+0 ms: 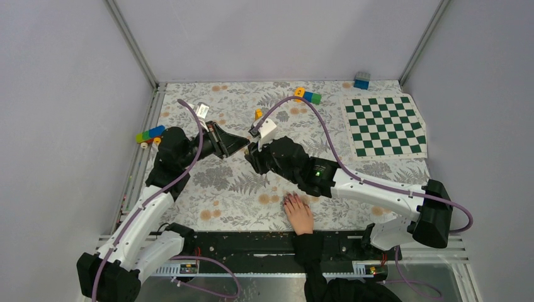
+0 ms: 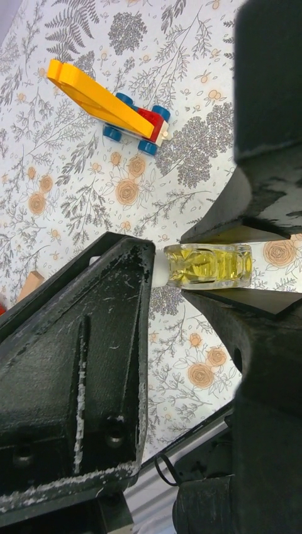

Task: Paint the nails
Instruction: Unscrew the nail polish bottle.

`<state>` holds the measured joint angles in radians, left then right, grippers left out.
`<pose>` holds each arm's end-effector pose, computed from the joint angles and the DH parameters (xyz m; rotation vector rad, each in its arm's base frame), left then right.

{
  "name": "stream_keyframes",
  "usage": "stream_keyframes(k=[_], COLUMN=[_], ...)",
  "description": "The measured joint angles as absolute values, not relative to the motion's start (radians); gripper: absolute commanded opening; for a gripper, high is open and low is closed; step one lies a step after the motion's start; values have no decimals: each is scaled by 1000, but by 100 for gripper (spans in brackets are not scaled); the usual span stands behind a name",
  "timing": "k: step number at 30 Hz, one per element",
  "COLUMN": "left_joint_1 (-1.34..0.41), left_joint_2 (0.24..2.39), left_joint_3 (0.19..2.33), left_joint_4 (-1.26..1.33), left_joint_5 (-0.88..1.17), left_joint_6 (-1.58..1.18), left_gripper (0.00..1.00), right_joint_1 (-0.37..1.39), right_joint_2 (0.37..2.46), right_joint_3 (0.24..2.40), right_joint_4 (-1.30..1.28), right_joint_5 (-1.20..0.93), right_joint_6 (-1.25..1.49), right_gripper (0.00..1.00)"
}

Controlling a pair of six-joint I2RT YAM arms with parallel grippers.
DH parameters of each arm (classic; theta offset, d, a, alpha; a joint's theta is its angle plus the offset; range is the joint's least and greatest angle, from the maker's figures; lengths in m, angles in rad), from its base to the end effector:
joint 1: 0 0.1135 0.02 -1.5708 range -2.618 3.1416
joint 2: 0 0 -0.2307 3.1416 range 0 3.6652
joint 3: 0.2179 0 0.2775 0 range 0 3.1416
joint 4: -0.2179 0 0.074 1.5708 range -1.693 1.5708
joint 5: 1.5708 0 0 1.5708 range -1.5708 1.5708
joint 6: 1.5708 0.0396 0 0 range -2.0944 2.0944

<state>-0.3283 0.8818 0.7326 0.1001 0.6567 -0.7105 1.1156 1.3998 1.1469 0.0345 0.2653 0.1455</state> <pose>0.2340 -0.1052 0.3055 0.2178 1.7681 -1.3020 0.1709 0.3256 0.3068 -0.6765 1.7017 0.6652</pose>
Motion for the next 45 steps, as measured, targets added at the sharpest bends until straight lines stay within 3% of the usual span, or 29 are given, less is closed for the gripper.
stream_keyframes(k=[45], left_joint_1=[-315], left_joint_2=[879], left_joint_3=[770], left_joint_4=[-11], left_joint_5=[620], left_joint_6=[-663], left_gripper=[0], right_joint_1=[1093], right_joint_2=[1301], right_joint_3=[1061], right_joint_4=[65], right_joint_5=[424], right_joint_6=[142], right_gripper=[0])
